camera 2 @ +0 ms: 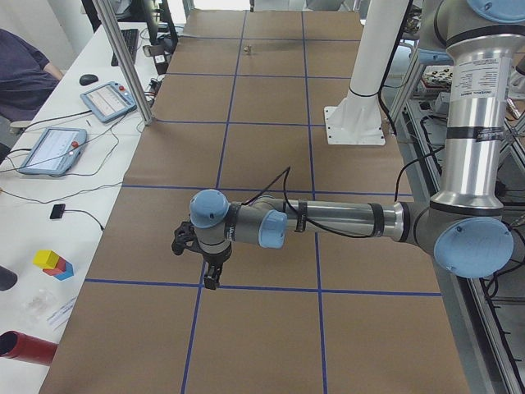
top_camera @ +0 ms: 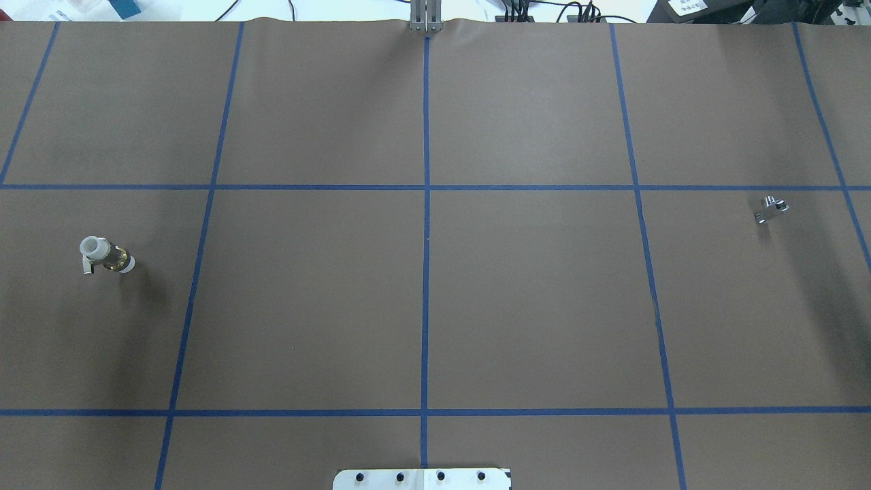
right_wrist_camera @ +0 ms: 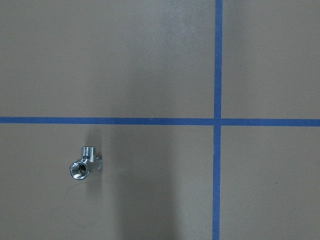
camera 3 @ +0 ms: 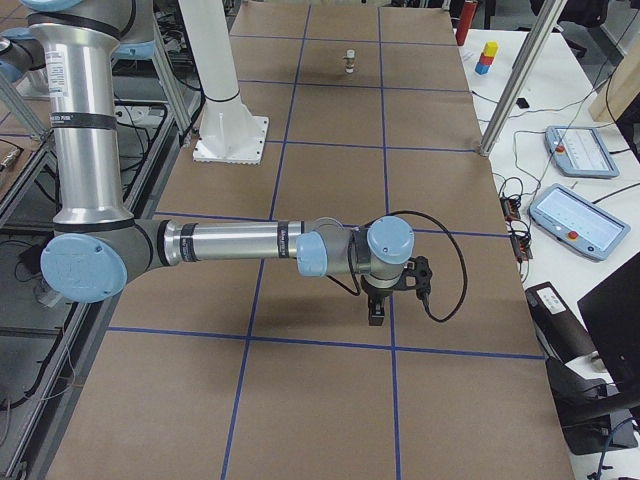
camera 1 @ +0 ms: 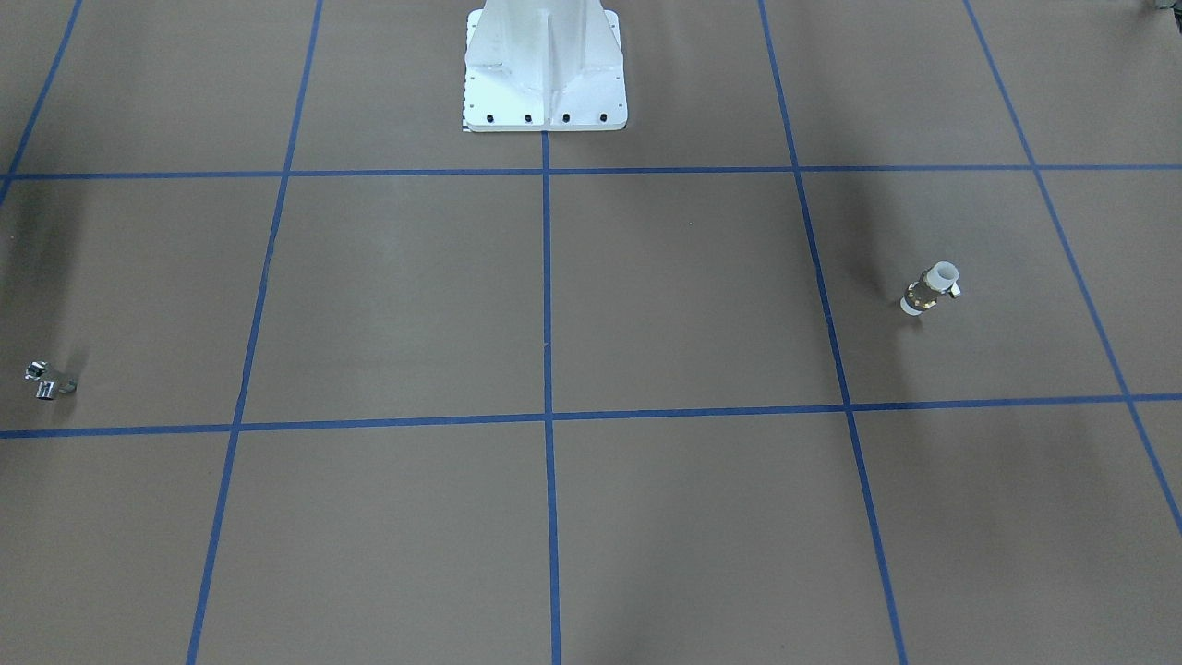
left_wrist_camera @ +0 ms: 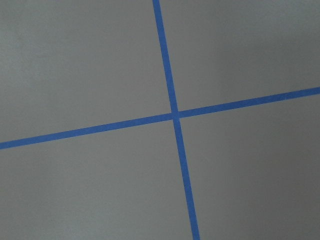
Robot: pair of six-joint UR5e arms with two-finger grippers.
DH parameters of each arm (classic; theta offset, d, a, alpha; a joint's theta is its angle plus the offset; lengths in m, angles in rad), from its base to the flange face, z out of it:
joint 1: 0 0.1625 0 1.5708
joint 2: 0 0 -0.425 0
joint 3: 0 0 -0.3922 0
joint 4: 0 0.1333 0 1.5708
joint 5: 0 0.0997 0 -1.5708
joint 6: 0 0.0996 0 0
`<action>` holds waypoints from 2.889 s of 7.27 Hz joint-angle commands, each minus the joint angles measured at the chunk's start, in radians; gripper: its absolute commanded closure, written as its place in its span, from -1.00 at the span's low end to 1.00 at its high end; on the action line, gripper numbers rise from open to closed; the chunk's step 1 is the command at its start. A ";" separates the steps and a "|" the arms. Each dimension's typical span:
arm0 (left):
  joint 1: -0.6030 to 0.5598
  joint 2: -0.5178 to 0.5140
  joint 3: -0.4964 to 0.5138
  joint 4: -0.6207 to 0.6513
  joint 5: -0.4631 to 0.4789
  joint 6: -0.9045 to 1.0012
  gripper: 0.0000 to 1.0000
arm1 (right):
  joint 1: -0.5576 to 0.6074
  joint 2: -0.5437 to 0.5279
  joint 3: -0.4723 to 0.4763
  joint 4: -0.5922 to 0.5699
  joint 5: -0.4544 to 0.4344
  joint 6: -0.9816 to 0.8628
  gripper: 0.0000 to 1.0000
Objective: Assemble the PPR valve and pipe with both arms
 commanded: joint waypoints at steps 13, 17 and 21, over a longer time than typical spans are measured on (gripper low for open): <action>0.488 -0.019 -0.389 0.051 0.192 -0.741 -1.00 | 0.004 -0.003 0.018 0.002 0.002 -0.011 -0.98; 0.606 -0.015 -0.357 0.004 0.244 -0.839 -0.97 | 0.004 -0.006 0.016 0.002 0.001 -0.012 -0.98; 0.607 -0.015 -0.241 -0.170 0.240 -0.841 -0.97 | 0.004 -0.006 0.016 0.002 0.001 -0.012 -0.98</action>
